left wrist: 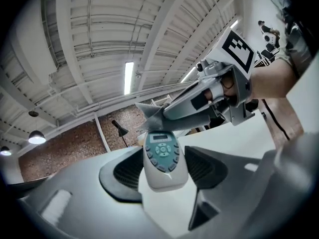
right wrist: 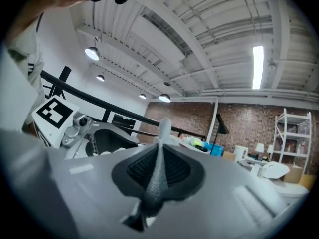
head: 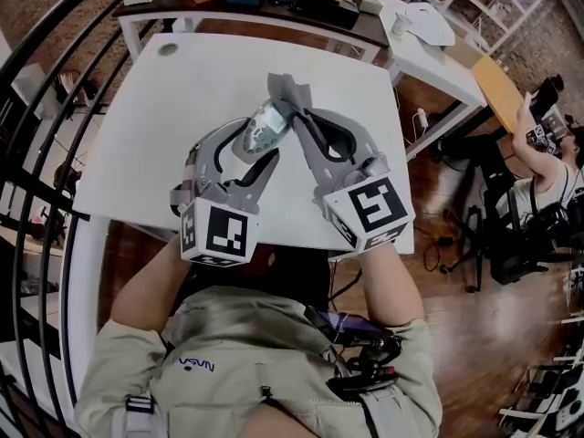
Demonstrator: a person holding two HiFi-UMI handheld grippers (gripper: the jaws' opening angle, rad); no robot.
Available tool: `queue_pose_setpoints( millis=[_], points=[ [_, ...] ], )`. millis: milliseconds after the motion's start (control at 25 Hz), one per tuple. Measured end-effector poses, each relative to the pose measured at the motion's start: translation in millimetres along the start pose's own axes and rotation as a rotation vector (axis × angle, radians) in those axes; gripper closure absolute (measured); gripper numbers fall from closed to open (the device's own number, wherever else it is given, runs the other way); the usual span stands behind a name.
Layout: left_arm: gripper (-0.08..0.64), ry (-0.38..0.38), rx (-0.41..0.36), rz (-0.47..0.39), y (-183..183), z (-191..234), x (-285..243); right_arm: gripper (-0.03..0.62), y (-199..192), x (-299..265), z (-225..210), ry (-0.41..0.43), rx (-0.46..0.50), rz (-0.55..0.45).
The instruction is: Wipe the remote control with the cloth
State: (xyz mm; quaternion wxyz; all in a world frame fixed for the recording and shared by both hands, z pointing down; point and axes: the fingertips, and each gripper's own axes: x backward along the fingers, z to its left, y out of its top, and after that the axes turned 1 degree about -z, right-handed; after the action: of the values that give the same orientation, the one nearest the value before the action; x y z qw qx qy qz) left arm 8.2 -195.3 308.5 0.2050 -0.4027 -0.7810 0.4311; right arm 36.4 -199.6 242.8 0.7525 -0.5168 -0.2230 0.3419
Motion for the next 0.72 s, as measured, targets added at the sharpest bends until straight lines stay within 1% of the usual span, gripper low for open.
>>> queue_pose_setpoints(
  millis=[120,280,360,520,600,640,720],
  points=[
    [0.287,0.008,-0.030,-0.021,6.0,-0.8,1.2,0.574,-2.1,-2.7,19.1,0.058,0.017,0.023],
    [0.287,0.033,-0.038,-0.036,16.0,1.6,3.1,0.574,-4.7,-6.3,51.5,0.162,0.046,0.058],
    [0.287,0.036,-0.059,-0.041,17.6,1.1,3.9,0.574,-5.3,-6.5,65.0,0.211,0.064,0.079],
    [0.287,0.034,-0.074,-0.057,18.9,0.8,5.4,0.574,-4.3,-4.0,78.8,0.280,0.089,0.096],
    [0.287,0.032,-0.072,-0.062,19.5,0.8,6.1,0.574,0.1,-2.5,77.3,0.283,0.082,0.076],
    [0.287,0.031,-0.073,-0.064,19.8,0.2,6.5,0.574,5.1,-1.4,72.7,0.264,0.068,0.052],
    [0.287,0.029,-0.082,-0.066,20.7,-2.0,7.0,0.574,19.2,3.1,54.4,0.179,0.029,-0.011]
  ],
)
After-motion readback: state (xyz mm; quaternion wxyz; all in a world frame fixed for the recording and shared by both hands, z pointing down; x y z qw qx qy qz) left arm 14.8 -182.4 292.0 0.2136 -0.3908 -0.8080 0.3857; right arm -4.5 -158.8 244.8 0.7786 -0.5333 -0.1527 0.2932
